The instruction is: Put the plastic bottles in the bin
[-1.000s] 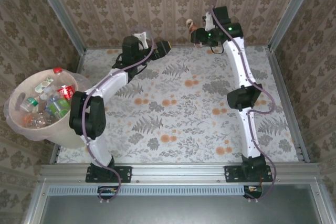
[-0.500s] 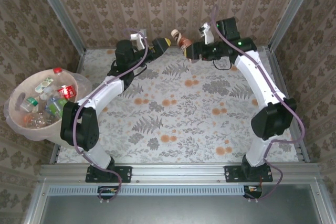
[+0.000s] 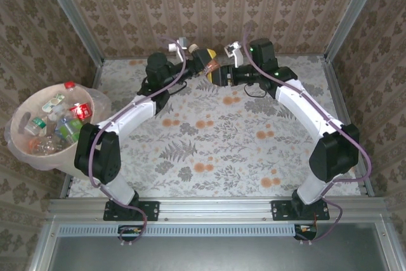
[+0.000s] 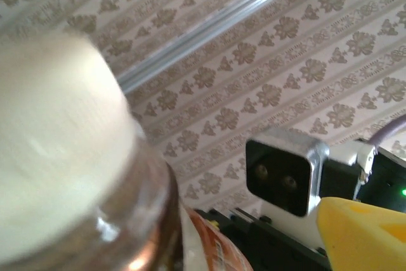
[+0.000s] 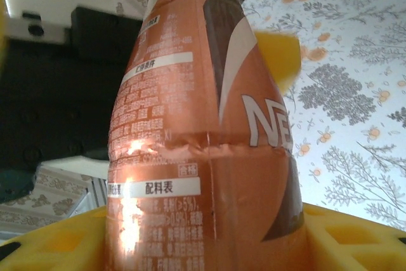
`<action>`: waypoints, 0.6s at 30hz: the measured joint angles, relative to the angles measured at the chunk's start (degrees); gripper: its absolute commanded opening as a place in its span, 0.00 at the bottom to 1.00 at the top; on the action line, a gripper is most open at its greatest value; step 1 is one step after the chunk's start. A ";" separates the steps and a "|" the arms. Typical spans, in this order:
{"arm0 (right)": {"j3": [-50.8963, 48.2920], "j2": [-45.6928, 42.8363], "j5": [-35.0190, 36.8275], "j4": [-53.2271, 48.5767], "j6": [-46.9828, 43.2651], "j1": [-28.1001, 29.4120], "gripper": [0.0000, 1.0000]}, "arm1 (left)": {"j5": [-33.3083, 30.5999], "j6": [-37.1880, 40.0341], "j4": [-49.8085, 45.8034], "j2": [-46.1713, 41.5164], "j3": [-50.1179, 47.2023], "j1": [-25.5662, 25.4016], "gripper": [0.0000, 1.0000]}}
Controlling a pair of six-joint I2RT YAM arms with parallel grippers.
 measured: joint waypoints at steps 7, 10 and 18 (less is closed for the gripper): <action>-4.15 -2.75 -3.28 5.42 0.02 1.20 0.65 | -1.66 1.18 -0.28 -3.30 -2.62 -0.09 0.60; -5.79 -4.02 -4.22 6.56 -0.28 1.44 0.72 | -2.25 1.84 -0.28 -4.13 -2.62 -0.09 0.56; -9.14 -7.87 -3.45 7.43 -2.40 1.44 1.00 | -2.82 2.86 -0.96 -4.22 -2.62 -0.07 0.52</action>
